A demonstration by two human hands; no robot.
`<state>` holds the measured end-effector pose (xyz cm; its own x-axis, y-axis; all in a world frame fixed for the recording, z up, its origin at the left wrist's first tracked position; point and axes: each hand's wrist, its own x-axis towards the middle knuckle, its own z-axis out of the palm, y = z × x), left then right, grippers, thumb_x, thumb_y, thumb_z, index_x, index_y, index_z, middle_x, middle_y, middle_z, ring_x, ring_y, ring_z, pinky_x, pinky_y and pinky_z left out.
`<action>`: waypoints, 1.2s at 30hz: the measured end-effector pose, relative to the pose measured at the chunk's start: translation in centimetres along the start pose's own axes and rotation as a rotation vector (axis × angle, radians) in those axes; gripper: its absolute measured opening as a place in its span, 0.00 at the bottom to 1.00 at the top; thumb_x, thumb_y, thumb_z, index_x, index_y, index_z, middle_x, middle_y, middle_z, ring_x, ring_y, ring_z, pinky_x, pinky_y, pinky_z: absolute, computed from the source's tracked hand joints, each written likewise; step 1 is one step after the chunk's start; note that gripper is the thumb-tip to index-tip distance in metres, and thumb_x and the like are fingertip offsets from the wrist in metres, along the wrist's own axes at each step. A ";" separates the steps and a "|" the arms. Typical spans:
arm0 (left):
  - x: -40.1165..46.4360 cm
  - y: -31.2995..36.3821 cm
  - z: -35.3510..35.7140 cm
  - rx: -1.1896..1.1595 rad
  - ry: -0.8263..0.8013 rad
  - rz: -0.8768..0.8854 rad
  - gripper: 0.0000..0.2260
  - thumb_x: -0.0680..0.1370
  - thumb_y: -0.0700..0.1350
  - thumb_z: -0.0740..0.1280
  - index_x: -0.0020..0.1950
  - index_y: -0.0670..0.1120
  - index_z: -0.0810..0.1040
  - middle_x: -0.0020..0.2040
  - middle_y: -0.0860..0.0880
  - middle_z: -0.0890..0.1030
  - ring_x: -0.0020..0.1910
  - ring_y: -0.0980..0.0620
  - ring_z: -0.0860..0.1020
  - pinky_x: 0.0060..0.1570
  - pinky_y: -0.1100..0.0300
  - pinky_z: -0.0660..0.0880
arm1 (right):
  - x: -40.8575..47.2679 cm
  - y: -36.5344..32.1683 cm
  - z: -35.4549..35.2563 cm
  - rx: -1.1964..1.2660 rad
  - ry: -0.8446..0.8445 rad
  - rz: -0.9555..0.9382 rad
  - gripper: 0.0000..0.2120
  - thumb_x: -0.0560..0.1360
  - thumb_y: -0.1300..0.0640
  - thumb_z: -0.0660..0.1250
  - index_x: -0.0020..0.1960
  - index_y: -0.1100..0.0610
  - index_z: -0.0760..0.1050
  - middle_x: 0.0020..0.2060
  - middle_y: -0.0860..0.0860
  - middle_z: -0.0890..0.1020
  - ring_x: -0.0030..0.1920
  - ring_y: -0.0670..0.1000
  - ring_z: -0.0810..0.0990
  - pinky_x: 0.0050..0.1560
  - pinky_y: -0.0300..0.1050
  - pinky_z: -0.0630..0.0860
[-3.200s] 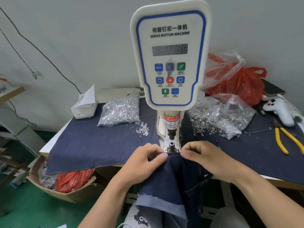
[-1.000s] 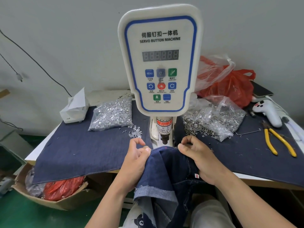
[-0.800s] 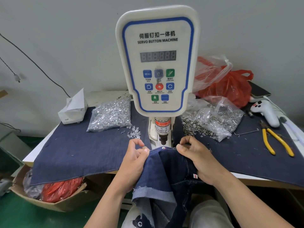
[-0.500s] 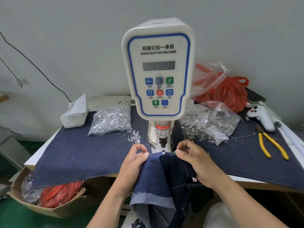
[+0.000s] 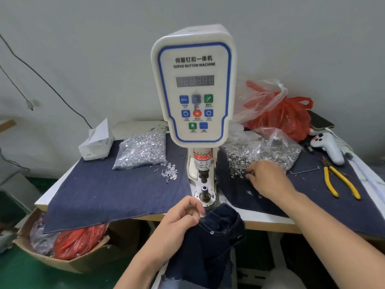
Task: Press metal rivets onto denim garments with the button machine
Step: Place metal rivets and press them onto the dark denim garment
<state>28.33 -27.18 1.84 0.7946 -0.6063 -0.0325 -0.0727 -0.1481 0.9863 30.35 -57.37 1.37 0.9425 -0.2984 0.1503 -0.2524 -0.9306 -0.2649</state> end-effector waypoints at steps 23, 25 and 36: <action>8.7 -2.4 -5.3 0.850 0.694 -0.419 0.11 0.82 0.55 0.68 0.60 0.52 0.83 0.59 0.46 0.84 0.59 0.39 0.81 0.51 0.50 0.75 | -4.8 -9.0 -0.6 1.532 -0.445 0.582 0.07 0.73 0.63 0.77 0.42 0.64 0.81 0.29 0.54 0.78 0.25 0.45 0.69 0.22 0.35 0.65; 8.8 -2.4 -5.2 0.847 0.711 -0.422 0.10 0.82 0.55 0.68 0.59 0.53 0.84 0.58 0.46 0.85 0.58 0.39 0.81 0.51 0.51 0.75 | -4.9 -9.7 -0.6 1.601 -0.475 0.614 0.07 0.74 0.63 0.76 0.41 0.63 0.80 0.29 0.53 0.78 0.24 0.45 0.69 0.21 0.35 0.63; 8.8 -2.4 -5.0 0.807 0.775 -0.408 0.07 0.83 0.52 0.67 0.58 0.55 0.83 0.56 0.47 0.85 0.56 0.41 0.81 0.47 0.52 0.73 | -5.0 -11.0 -0.9 1.861 -0.596 0.766 0.07 0.78 0.65 0.69 0.42 0.66 0.78 0.28 0.54 0.75 0.22 0.44 0.70 0.19 0.33 0.68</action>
<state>38.49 -28.29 0.03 0.9794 0.1928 0.0595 0.1326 -0.8374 0.5303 28.24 -45.84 4.41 0.8157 0.0114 -0.5784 -0.4237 0.6926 -0.5838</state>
